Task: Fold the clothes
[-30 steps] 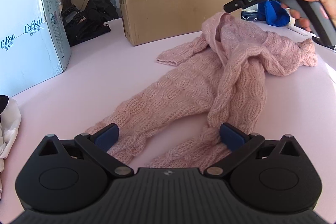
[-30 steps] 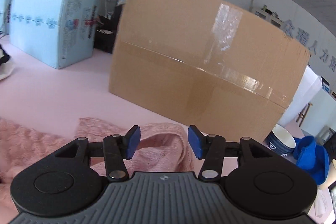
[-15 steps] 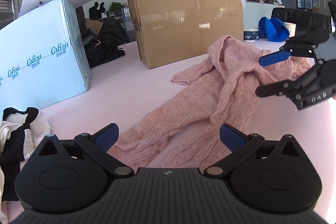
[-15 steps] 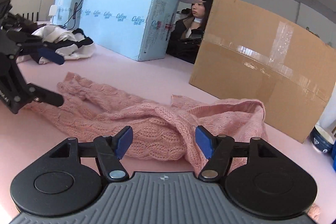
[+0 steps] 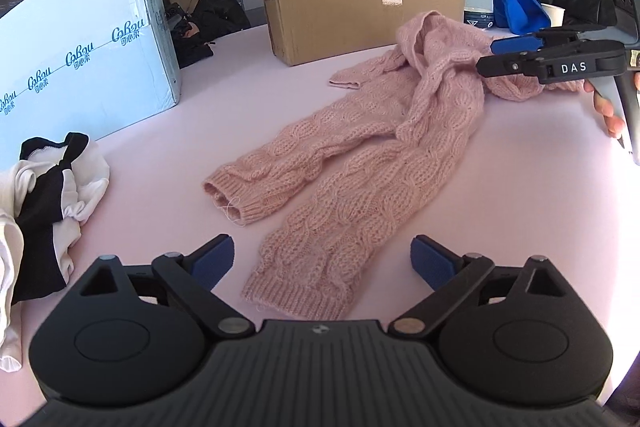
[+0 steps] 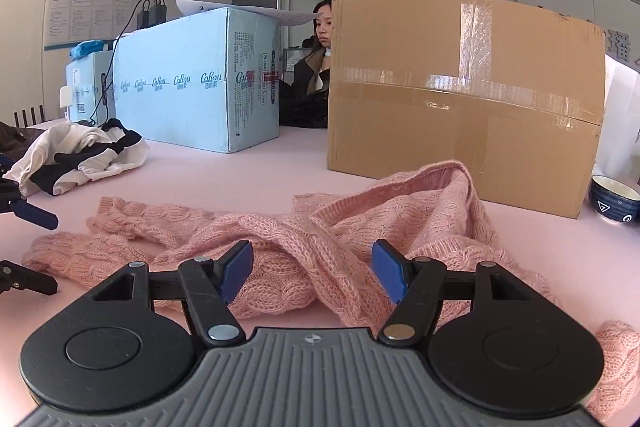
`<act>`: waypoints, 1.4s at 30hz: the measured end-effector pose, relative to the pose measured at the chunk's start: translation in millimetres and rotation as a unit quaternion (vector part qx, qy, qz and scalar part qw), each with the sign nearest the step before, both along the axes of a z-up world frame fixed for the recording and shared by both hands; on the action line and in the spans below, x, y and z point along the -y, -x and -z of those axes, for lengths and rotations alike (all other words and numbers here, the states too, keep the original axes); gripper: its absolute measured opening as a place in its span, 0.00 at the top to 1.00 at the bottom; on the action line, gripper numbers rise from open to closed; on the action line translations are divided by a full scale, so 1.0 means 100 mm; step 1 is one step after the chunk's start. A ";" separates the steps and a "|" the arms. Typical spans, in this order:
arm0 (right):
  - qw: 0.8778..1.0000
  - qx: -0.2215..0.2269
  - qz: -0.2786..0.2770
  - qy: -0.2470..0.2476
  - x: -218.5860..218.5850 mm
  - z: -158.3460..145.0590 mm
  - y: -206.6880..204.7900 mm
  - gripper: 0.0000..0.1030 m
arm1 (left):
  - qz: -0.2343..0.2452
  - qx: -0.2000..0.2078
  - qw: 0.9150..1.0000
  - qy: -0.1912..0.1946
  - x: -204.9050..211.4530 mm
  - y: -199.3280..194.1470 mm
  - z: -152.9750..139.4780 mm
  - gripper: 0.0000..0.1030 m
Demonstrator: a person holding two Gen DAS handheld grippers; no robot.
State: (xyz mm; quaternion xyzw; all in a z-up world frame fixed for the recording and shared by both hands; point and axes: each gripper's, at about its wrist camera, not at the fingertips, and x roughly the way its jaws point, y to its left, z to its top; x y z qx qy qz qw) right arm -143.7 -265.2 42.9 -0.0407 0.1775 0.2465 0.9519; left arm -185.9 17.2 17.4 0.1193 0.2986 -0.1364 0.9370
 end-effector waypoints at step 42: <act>0.982 -0.083 -0.141 0.093 -0.27 0.03 0.97 0.93 | -0.105 0.055 0.988 -0.097 -0.72 0.00 0.02 0.15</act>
